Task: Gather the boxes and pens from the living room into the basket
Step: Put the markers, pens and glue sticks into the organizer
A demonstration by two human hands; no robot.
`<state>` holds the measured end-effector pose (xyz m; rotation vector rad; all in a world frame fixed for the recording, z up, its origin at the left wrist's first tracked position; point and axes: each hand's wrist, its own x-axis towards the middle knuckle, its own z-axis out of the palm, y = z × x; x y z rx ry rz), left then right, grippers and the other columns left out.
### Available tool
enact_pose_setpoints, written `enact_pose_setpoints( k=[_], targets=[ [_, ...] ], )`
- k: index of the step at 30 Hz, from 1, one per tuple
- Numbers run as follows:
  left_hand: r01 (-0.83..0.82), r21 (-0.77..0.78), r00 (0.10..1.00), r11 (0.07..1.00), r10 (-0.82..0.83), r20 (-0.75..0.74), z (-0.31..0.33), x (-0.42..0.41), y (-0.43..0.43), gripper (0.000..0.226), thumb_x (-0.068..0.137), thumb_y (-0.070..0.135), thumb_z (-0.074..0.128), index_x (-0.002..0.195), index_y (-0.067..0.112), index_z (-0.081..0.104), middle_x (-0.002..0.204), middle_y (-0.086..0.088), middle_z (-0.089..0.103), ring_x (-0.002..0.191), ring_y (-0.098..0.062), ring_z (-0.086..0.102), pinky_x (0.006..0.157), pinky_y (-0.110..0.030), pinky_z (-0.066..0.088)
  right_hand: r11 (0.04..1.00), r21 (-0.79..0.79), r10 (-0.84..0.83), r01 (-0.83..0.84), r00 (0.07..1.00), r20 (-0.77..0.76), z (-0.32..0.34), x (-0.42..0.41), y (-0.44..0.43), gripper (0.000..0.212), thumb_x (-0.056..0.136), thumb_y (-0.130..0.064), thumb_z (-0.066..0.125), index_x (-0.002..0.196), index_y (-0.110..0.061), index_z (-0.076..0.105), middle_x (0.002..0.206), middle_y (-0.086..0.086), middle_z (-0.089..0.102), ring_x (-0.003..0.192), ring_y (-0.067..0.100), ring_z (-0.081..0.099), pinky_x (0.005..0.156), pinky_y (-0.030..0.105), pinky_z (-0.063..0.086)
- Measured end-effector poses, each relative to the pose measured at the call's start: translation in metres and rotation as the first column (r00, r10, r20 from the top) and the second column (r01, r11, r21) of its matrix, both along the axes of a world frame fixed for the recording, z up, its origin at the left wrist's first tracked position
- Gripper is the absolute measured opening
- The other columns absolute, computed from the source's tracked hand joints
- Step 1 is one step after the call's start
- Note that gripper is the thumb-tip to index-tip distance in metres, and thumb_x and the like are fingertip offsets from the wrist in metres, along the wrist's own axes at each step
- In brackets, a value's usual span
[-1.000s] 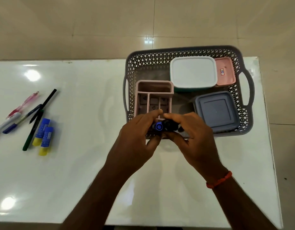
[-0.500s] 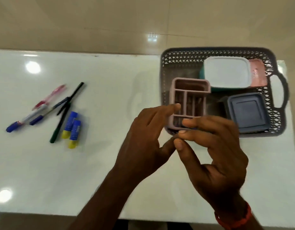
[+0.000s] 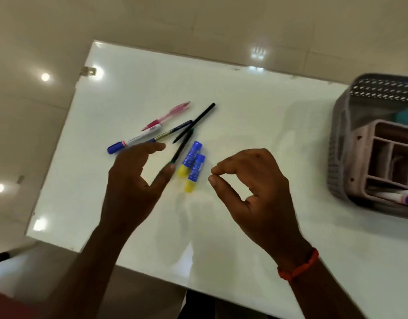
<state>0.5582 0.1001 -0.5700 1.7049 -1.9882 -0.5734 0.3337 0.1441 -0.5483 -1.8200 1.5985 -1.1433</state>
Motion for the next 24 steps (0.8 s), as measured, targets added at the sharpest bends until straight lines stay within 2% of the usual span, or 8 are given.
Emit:
enact_pose_setpoints(
  k=[1,4,6,8,11,16,21,24],
  targets=[
    [-0.029,0.008,0.999,1.0,0.028,0.015,-0.004,0.013,-0.005,0.038,0.086,0.027,0.079,0.12,0.024,0.063,0.118,0.017,0.06,0.101,-0.005,0.051,0.091,-0.014,0.04,1.0,0.011,0.016,-0.016,1.0,0.002,-0.002,0.01,-0.005,0.008,0.091,-0.023,0.069,0.09,-0.016,0.071,0.091,-0.008,0.068,0.092,0.02,0.058,0.079,0.041,0.047],
    [-0.099,0.045,0.994,0.994,0.097,0.043,-0.016,0.044,-0.023,0.041,0.086,0.023,0.078,0.123,0.021,0.062,0.124,0.005,0.063,0.114,-0.021,0.056,0.096,-0.045,0.05,0.998,0.038,0.058,-0.058,0.998,0.005,-0.009,0.038,-0.017,0.008,0.091,-0.023,0.069,0.09,-0.015,0.071,0.091,-0.007,0.068,0.093,0.018,0.057,0.08,0.039,0.047],
    [-0.129,0.05,0.991,0.99,0.127,0.038,-0.021,0.058,-0.033,0.041,0.088,0.022,0.076,0.126,0.021,0.061,0.127,0.003,0.062,0.117,-0.022,0.056,0.096,-0.051,0.051,0.996,0.047,0.071,-0.072,0.997,0.029,-0.013,0.051,-0.021,0.007,0.09,-0.023,0.069,0.091,-0.015,0.071,0.091,-0.006,0.068,0.094,0.019,0.058,0.08,0.037,0.048],
    [-0.123,0.054,0.991,0.991,0.121,0.049,-0.024,0.071,-0.043,0.042,0.088,0.023,0.074,0.128,0.02,0.06,0.129,0.002,0.061,0.119,-0.022,0.055,0.098,-0.049,0.051,0.995,0.066,0.065,-0.069,0.996,0.068,-0.017,0.061,-0.023,0.007,0.089,-0.023,0.07,0.092,-0.016,0.071,0.092,-0.007,0.067,0.094,0.02,0.059,0.079,0.036,0.049],
    [-0.086,0.128,0.99,0.988,0.07,0.126,-0.031,0.086,-0.055,0.047,0.088,0.027,0.073,0.132,0.022,0.058,0.132,0.002,0.06,0.121,-0.022,0.054,0.102,-0.034,0.043,0.991,0.12,0.044,-0.055,0.995,0.091,-0.022,0.073,-0.029,0.008,0.088,-0.023,0.07,0.093,-0.016,0.071,0.091,-0.007,0.068,0.094,0.02,0.06,0.079,0.038,0.051],
    [-0.076,0.291,0.977,0.954,0.013,0.213,-0.051,0.097,-0.061,0.054,0.09,0.026,0.073,0.14,0.026,0.051,0.134,-0.001,0.059,0.122,-0.024,0.052,0.1,-0.029,0.038,0.986,0.153,0.045,-0.06,0.994,0.101,-0.022,0.092,-0.041,0.011,0.089,-0.026,0.069,0.094,-0.016,0.072,0.093,-0.009,0.068,0.096,0.017,0.06,0.083,0.035,0.051],
    [-0.038,0.259,0.969,0.965,-0.028,0.246,-0.058,0.108,-0.06,0.045,0.092,0.014,0.068,0.135,0.022,0.057,0.122,-0.005,0.064,0.114,-0.026,0.054,0.093,-0.027,0.038,0.982,0.179,0.039,-0.057,0.994,0.105,-0.02,0.103,-0.046,0.017,0.087,-0.029,0.069,0.101,-0.019,0.071,0.096,-0.022,0.057,0.096,0.014,0.062,0.081,0.032,0.055],
    [-0.074,0.216,0.977,0.974,0.027,0.212,-0.055,0.109,-0.058,0.038,0.092,0.006,0.067,0.127,0.018,0.063,0.11,-0.006,0.068,0.103,-0.026,0.058,0.088,-0.024,0.037,0.982,0.18,0.044,-0.059,0.995,0.086,-0.021,0.103,-0.046,0.017,0.087,-0.03,0.069,0.1,-0.019,0.071,0.096,-0.021,0.057,0.096,0.011,0.06,0.082,0.028,0.053]
  ],
)
